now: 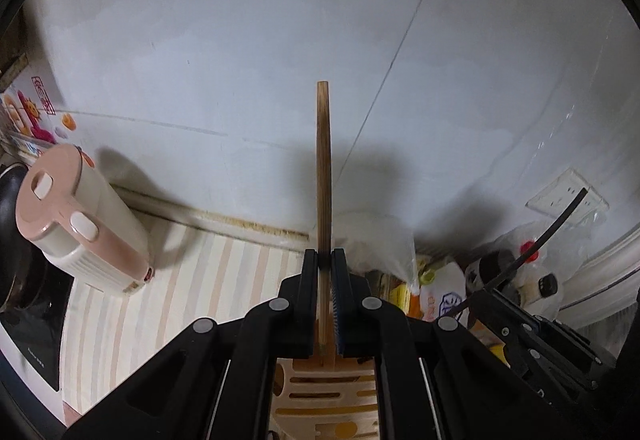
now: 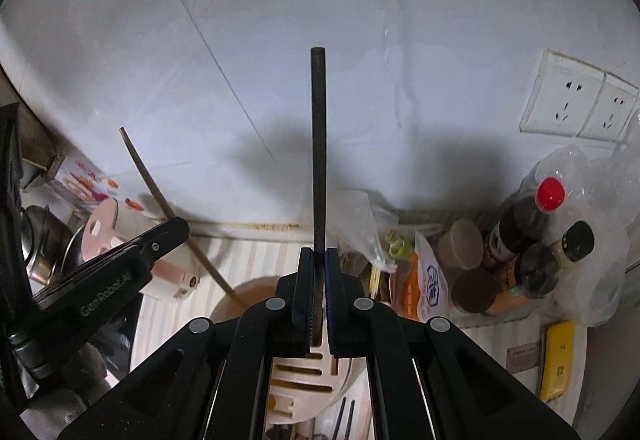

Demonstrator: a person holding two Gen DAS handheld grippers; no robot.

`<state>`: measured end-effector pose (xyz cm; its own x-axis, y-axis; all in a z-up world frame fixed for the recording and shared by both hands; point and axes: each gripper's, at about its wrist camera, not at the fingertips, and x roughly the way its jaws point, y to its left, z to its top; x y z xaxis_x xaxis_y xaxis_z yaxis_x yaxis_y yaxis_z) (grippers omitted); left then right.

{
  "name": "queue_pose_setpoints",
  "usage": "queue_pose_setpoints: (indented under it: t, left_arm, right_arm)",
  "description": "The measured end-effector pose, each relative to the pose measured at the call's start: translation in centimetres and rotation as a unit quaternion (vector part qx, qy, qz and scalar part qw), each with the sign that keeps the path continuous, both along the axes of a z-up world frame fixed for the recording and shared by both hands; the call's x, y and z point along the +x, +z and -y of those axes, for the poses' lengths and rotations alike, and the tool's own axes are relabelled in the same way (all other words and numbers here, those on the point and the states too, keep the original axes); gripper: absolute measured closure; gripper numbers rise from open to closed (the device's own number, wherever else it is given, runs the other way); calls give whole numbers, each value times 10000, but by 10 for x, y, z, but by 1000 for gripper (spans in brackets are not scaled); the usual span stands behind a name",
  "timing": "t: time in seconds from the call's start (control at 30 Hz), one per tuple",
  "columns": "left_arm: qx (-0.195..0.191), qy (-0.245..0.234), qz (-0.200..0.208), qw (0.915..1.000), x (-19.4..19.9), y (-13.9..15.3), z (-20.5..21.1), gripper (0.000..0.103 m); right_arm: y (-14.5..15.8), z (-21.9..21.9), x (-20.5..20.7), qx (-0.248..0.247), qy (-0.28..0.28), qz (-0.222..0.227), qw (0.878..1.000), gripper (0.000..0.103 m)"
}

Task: Organize utensils
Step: 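Lower both chopsticks into the beige holder and open both tools, then grasp a black chopstick with the left tool while the right tool grasps a wooden chopstick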

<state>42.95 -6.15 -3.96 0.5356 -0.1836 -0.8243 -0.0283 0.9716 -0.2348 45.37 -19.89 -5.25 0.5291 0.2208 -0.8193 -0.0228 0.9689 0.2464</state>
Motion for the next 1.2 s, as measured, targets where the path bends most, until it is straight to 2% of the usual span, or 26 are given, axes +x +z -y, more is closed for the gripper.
queue_pose_setpoints:
  t: [0.1, 0.2, 0.23, 0.27, 0.3, 0.33, 0.37, 0.43, 0.53, 0.63, 0.73, 0.83, 0.93, 0.97, 1.03, 1.2]
  left_arm:
    - [44, -98, -160, 9998, -4, -5, 6, 97]
    - [140, -128, -130, 9997, -12, 4, 7, 92]
    - [241, -110, -69, 9996, -17, 10, 5, 86]
    - [346, -78, -15, 9994, -21, 15, 4, 70]
    - [458, -32, 64, 9989, -26, 20, 2, 58]
    - [534, 21, 180, 9984, -33, 26, -2, 36]
    - [577, 82, 312, 9978, -41, 31, -7, 24]
    - [660, 187, 457, 9966, -53, 37, -16, 18]
    - [706, 372, 530, 9954, -72, 38, -29, 0]
    - [815, 462, 520, 9942, -93, 30, -35, 0]
    - [743, 478, 385, 9953, -113, 13, -40, 0]
    - [810, 399, 139, 9958, -130, -15, -38, 0]
    - [977, 318, -152, 9946, -142, -47, -34, 0]
    - [1006, 317, -276, 9940, -146, -60, -34, 0]
    - [1066, 342, -518, 9924, -153, -84, -32, 0]
    - [1029, 320, -1161, 9874, -165, -148, -32, 0]
  right_arm:
    - [-15, -1, 1, 79, 168, -236, 9995, 98]
    - [-23, 0, 2, 236, 234, -452, 9984, 96]
    - [-23, 2, 0, 290, 218, -446, 9983, 88]
    - [-21, 5, -3, 320, 185, -411, 9985, 82]
    - [-17, 8, -7, 324, 132, -367, 9987, 69]
    - [-13, 13, -13, 296, 53, -281, 9992, 63]
    - [-9, 16, -17, 246, -2, -241, 9994, 62]
    - [-2, 23, -30, 92, -140, -112, 9998, 55]
    - [5, 36, -55, -32, -363, 129, 9993, 42]
    - [7, 49, -78, 39, -504, 313, 9982, 24]
    - [4, 57, -104, 94, -640, 436, 9969, 17]
    - [-7, 60, -125, 74, -730, 425, 9964, 17]
    - [-36, 59, -141, -26, -724, 161, 9972, 19]
    - [-47, 57, -145, -61, -689, 22, 9976, 23]
    - [-74, 55, -153, -52, -609, -322, 9976, 43]
    - [-144, 50, -166, -126, -510, -1152, 9920, 63]
